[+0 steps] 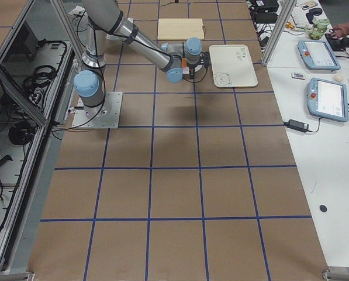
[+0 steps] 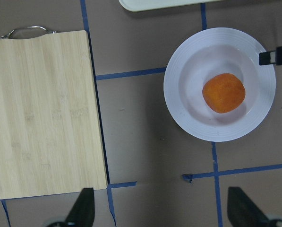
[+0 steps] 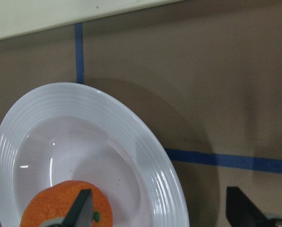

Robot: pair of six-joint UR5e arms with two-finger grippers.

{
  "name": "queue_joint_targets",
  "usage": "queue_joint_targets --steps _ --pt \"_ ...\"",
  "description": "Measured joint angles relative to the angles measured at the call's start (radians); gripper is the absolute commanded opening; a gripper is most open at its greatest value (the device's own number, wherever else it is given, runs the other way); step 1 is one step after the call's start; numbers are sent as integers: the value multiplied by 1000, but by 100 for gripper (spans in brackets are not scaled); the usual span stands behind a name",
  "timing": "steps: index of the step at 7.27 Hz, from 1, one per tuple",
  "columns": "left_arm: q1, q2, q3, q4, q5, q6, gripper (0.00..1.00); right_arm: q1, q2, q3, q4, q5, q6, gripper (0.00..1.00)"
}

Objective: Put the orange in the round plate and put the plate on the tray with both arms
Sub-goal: 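Grasp the plate rim nearest the right gripper while the left gripper withdraws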

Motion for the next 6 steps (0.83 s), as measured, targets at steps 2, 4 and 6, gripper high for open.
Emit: queue_joint_targets --steps 2,4,6 --pt "64 11 -4 10 -2 71 100 2 16 24 -40 32 2 89" --pt "93 13 3 7 -5 93 100 2 23 29 -42 37 5 77" --pt "101 14 14 -1 -6 96 100 4 29 37 -40 39 6 54"
